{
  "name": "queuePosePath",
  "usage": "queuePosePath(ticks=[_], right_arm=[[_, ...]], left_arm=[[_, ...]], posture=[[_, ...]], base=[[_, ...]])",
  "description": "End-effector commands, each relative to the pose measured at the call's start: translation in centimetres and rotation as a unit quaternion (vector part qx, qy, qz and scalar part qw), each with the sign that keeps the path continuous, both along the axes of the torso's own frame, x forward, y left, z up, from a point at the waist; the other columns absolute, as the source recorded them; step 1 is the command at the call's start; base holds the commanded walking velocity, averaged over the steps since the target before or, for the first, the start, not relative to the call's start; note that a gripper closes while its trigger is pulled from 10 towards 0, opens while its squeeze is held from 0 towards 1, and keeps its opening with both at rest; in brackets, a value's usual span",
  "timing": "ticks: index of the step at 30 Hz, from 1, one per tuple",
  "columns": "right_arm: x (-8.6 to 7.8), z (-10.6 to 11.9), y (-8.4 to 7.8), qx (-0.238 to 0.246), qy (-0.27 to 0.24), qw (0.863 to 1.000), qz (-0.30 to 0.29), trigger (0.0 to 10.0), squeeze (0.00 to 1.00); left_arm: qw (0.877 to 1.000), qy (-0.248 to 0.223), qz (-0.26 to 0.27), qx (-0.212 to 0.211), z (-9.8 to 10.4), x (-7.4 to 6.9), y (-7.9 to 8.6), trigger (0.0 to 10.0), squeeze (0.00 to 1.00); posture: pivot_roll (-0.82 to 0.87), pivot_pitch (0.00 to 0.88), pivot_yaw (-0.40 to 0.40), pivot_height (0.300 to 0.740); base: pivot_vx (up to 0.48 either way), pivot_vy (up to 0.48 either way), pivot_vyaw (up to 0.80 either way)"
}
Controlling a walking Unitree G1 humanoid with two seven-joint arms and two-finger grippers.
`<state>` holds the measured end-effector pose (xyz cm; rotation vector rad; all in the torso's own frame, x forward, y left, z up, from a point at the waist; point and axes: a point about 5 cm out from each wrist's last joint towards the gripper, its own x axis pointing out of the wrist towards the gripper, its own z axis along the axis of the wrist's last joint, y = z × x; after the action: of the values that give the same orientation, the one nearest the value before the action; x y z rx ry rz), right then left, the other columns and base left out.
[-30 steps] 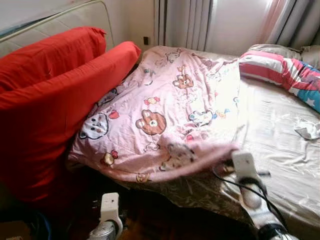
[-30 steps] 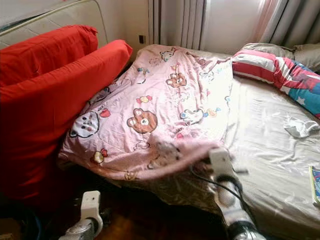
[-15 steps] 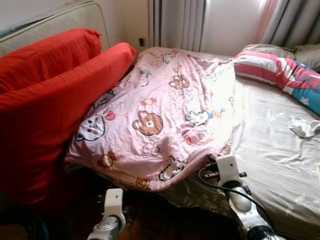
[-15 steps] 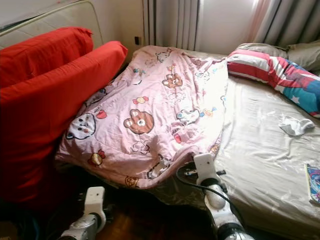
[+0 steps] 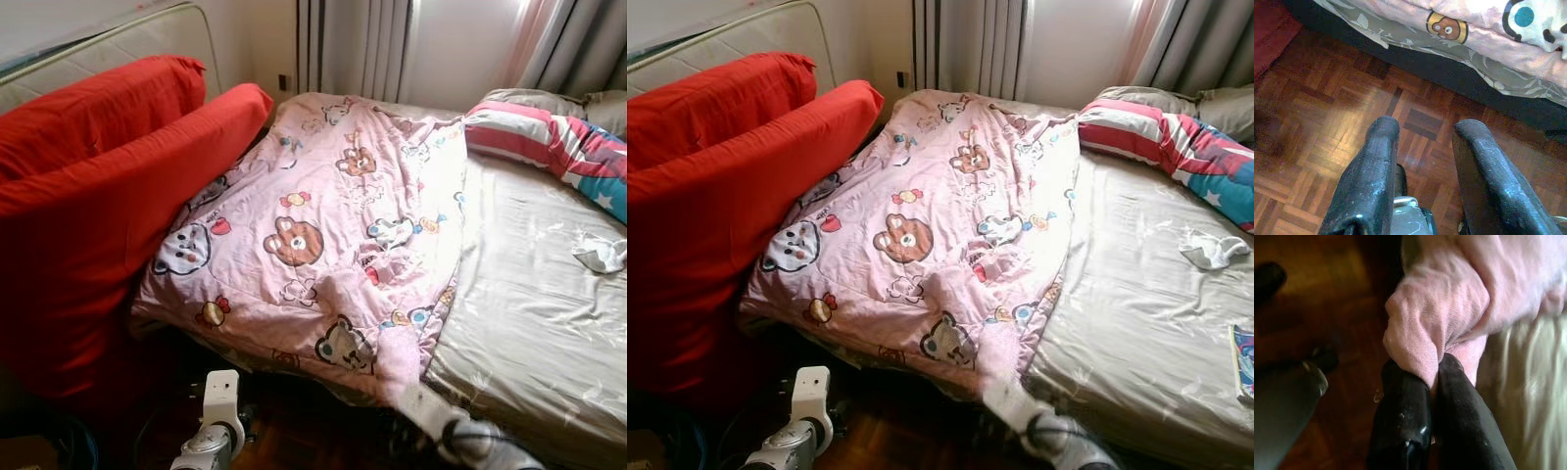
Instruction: Clean up the room
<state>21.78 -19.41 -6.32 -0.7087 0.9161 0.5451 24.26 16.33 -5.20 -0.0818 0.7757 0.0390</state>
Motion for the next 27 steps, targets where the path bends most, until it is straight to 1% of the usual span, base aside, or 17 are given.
queuePosePath(ticks=[1,2,5,8,10,11,14,15,17,18,21,23,27], right_arm=[[-0.2,-0.1,-0.7,-0.01,-0.002,1.0,-0.026,10.0,0.0],[-1.2,-0.6,-1.3,-0.006,0.01,0.998,-0.06,10.0,0.0],[-2.7,-1.2,-2.0,-0.001,0.036,0.995,-0.092,10.0,0.0],[-3.7,-1.6,-3.2,-0.027,0.041,0.991,-0.122,10.0,0.0],[-4.1,-1.7,-3.6,-0.032,0.042,0.99,-0.134,10.0,0.0],[-4.4,-1.8,-3.6,-0.027,0.046,0.989,-0.137,10.0,0.0],[-4.5,-1.9,-3.5,-0.022,0.049,0.989,-0.135,10.0,0.0],[-5.1,-2.2,-3.1,-0.005,0.071,0.989,-0.127,10.0,0.0],[-5.6,-2.4,-2.8,0.002,0.093,0.989,-0.113,10.0,0.0],[-5.6,-2.4,-2.9,-0.006,0.091,0.99,-0.111,10.0,0.0],[-5.5,-2.4,-2.8,-0.007,0.101,0.991,-0.087,10.0,0.0],[-5.6,-2.4,-2.6,-0.007,0.113,0.992,-0.053,10.0,0.0],[-5.6,-2.4,-2.6,-0.007,0.112,0.992,-0.052,10.0,0.0]], left_arm=[[1.0,0.011,0.003,-0.004,-0.3,-0.5,0.0,10.0,0.0],[1.0,0.01,0.002,-0.004,-0.3,-0.5,0.1,10.0,0.0],[1.0,0.01,0.002,-0.004,-0.3,-0.5,0.1,10.0,0.0],[1.0,0.01,0.002,-0.003,-0.3,-0.5,0.1,10.0,0.0],[1.0,0.01,0.001,-0.003,-0.3,-0.5,0.1,10.0,0.0],[1.0,0.011,0.001,-0.002,-0.3,-0.5,0.1,10.0,0.0],[1.0,0.011,0.001,-0.002,-0.3,-0.5,0.1,10.0,0.0],[1.0,0.011,0.0,-0.002,-0.3,-0.5,0.2,10.0,0.0],[1.0,0.01,0.0,-0.002,-0.3,-0.4,0.2,10.0,0.0],[1.0,0.01,0.0,-0.002,-0.3,-0.4,0.2,10.0,0.0],[1.0,0.01,-0.001,-0.002,-0.3,-0.4,0.1,10.0,0.0],[1.0,0.01,0.0,-0.002,-0.3,-0.4,0.1,10.0,0.0],[1.0,0.01,0.0,-0.003,-0.3,-0.5,0.1,10.0,0.0]], posture=[[-0.02,0.0,-0.019,0.74],[-0.02,0.0,-0.016,0.74],[-0.02,0.0,-0.016,0.74],[-0.02,0.0,-0.013,0.74],[-0.02,0.0,-0.011,0.74],[-0.02,0.0,-0.011,0.74],[-0.02,0.0,-0.011,0.74],[-0.02,0.0,-0.009,0.74],[-0.02,0.0,-0.009,0.74],[-0.02,0.0,-0.009,0.74],[-0.02,0.0,-0.009,0.74],[-0.02,0.0,-0.012,0.74],[-0.02,0.0,-0.014,0.74]], base=[[0.0,0.0,0.0],[0.0,0.0,0.0],[0.0,0.0,0.0],[0.0,0.0,0.0],[0.0,0.0,0.0],[0.0,0.0,0.0],[0.0,0.0,0.0],[0.0,0.0,0.0],[0.0,0.0,0.0],[0.0,0.0,0.0],[0.0,0.0,0.0],[0.0,0.0,0.0],[0.0,0.0,0.0]])
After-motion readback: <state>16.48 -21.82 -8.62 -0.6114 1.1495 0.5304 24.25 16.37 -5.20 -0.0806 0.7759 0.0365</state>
